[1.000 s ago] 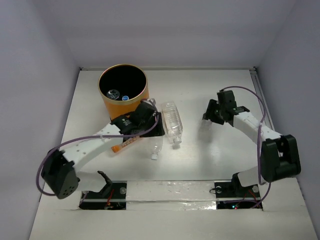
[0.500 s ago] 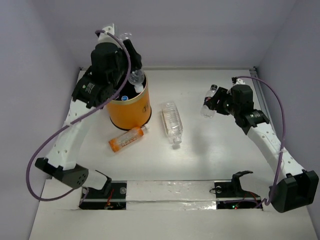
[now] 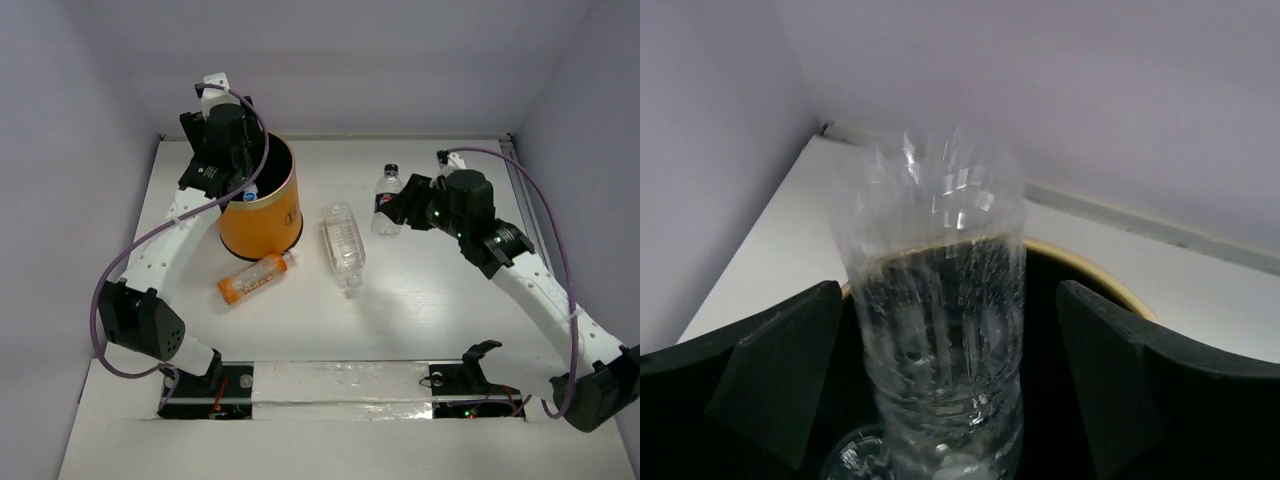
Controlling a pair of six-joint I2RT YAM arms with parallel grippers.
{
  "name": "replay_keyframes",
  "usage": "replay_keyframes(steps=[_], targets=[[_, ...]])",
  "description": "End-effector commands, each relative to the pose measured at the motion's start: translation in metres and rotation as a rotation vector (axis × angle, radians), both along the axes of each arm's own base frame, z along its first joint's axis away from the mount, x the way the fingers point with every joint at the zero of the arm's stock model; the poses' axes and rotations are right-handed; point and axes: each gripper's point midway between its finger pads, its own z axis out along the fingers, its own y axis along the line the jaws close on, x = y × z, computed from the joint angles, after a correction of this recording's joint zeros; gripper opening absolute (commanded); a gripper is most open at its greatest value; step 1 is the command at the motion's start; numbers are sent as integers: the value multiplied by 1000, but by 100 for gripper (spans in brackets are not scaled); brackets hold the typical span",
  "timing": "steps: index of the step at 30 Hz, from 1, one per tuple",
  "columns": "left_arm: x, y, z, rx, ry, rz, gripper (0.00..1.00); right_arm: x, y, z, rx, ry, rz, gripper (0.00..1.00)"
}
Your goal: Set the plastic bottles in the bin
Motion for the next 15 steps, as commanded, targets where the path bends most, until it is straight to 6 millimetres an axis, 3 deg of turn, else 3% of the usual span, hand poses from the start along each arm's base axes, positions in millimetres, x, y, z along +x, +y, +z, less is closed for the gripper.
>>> replay_keyframes(steps=[1, 2, 3, 4, 5, 6, 7, 9, 10, 11, 13, 14, 15], targets=[[-10, 18, 27, -20, -116, 59, 89, 20, 34, 75, 103, -166, 47, 47], [-13, 17, 26, -32, -115, 52, 93, 21, 46, 85, 113, -184, 75, 47], [-19, 17, 34, -50, -130, 44, 95, 25, 54, 115, 143, -238, 88, 47], [-23, 13, 36, -77, -128, 21, 95, 29, 63, 123, 150, -251, 99, 47], [-28, 12, 41, -97, -138, 9, 95, 37, 80, 118, 138, -234, 123, 47], [-38, 12, 55, -127, -166, -6, 95, 40, 88, 146, 172, -286, 133, 47], [-43, 7, 56, -163, -162, -35, 95, 44, 97, 153, 183, -300, 145, 47], [-60, 5, 69, -215, -190, -74, 95, 54, 125, 153, 189, -294, 175, 47], [-65, 0, 69, -233, -181, -103, 94, 55, 132, 179, 222, -344, 182, 47], [-70, -2, 71, -275, -188, -115, 94, 68, 147, 169, 211, -330, 183, 47], [-85, -5, 70, -311, -183, -148, 92, 71, 169, 176, 227, -352, 209, 47], [-90, -7, 69, -340, -183, -157, 91, 73, 176, 193, 245, -389, 215, 47], [-98, -6, 71, -351, -188, -169, 90, 85, 193, 176, 222, -371, 225, 47]])
